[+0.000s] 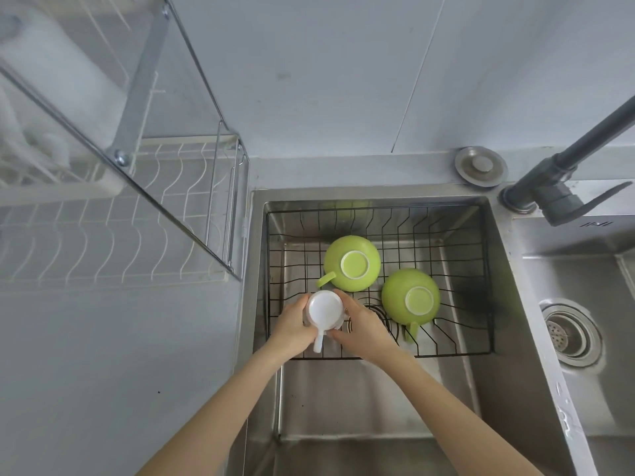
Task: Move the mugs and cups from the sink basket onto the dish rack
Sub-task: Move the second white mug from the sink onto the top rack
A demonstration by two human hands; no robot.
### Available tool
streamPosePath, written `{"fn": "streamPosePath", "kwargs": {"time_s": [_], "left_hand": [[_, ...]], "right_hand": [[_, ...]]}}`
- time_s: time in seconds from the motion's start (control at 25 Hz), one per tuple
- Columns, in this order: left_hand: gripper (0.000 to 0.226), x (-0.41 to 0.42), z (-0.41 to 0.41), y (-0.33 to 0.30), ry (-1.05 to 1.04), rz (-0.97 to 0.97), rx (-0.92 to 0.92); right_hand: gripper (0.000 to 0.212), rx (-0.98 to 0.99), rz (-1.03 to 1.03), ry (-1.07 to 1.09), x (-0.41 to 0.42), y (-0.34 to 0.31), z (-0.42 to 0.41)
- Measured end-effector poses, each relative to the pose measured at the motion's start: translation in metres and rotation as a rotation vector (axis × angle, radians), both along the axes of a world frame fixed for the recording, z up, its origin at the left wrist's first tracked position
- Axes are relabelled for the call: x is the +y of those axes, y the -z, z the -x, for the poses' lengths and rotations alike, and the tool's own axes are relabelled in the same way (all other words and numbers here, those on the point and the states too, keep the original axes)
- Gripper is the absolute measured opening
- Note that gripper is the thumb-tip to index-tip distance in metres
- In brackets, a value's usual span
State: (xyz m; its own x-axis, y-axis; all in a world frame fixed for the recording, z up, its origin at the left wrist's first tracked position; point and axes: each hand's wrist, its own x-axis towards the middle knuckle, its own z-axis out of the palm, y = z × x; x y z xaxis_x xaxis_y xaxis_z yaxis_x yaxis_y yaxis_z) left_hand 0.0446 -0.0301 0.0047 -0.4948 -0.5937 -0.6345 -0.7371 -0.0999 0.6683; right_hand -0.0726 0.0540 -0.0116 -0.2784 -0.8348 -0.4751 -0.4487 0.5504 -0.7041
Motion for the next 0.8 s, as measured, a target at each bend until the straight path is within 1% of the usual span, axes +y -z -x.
{"fn": "streamPosePath", "kwargs": {"time_s": [0.2, 0.28, 0.4, 0.52, 0.64, 0.8], "left_hand": [[0.055, 0.007, -0.007, -0.031, -0.029, -0.037, 0.163], [0.06, 0.013, -0.007, -0.05, -0.017, 0.023, 0.199], [0.062, 0.021, -0.012, -0.074, 0.079, 0.206, 0.207], [0.062, 0.03, -0.025, -0.097, 0.176, 0.332, 0.246], [0.063, 0.039, -0.041, -0.117, 0.211, 0.385, 0.302], [0.059, 0.046, -0.066, -0.143, 0.189, 0.394, 0.456]], "right_hand": [[0.064, 0.055, 0.119, 0.002, 0.016, -0.029, 0.005], [0.064, 0.08, 0.16, 0.004, 0.021, -0.045, 0.007], [0.067, 0.134, 0.197, -0.015, 0.031, -0.074, 0.008], [0.069, 0.184, 0.204, -0.052, 0.042, -0.103, 0.003], [0.068, 0.209, 0.224, -0.089, 0.051, -0.132, -0.008], [0.064, 0.265, 0.274, -0.133, 0.057, -0.171, -0.027]]}}
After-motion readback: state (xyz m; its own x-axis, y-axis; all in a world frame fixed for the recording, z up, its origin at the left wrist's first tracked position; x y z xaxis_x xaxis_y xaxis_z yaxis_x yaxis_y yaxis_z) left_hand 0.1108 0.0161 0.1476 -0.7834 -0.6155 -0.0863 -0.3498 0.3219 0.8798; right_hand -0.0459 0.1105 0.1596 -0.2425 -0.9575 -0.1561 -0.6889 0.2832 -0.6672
